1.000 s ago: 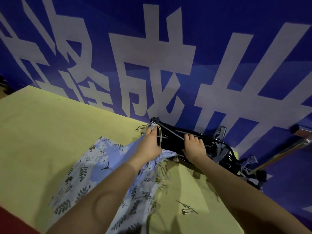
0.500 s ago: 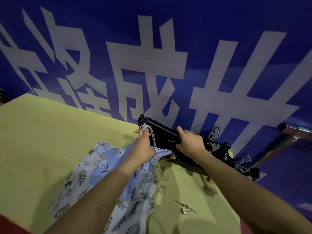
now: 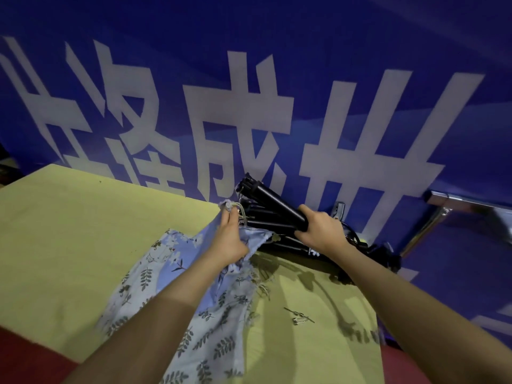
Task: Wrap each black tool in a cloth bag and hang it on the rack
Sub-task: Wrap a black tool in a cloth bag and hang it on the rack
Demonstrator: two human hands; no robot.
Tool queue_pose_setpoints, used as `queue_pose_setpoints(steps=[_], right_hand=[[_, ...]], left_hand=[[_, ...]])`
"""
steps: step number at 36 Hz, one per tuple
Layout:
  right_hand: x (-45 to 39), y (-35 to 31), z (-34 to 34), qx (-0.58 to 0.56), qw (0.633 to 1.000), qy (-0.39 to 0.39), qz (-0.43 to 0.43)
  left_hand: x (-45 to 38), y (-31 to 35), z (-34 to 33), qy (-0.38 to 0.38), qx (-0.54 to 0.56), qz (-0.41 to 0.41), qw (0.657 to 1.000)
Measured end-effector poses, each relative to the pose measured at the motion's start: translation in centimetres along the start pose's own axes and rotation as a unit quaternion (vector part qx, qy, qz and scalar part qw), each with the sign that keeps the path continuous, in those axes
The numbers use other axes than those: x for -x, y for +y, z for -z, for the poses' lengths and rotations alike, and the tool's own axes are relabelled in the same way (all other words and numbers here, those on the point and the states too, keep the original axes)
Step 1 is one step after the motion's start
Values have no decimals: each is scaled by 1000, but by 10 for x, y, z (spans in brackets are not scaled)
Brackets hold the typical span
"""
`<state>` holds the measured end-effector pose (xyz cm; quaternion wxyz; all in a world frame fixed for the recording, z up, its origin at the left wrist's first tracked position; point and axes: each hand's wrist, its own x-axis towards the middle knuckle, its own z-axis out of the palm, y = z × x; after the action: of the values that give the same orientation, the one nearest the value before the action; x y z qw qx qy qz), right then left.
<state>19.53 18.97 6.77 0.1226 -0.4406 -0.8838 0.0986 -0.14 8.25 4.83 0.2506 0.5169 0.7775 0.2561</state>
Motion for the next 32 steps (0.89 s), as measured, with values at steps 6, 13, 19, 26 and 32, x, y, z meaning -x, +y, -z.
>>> queue_pose_setpoints(steps=[6, 13, 19, 26, 32], right_hand=[[33, 5, -3, -40, 999, -13, -3], [58, 4, -9, -32, 999, -29, 3], [72, 5, -9, -72, 996, 33, -31], [80, 6, -3, -158, 985, 55, -42], [83, 8, 4, -105, 994, -37, -18]], left_hand=[[13, -8, -1, -9, 28, 0, 1000], [21, -19, 11, -22, 73, 8, 997], [29, -20, 14, -27, 46, 44, 998], [32, -8, 11, 19, 22, 67, 997], [32, 2, 15, -19, 30, 9, 999]])
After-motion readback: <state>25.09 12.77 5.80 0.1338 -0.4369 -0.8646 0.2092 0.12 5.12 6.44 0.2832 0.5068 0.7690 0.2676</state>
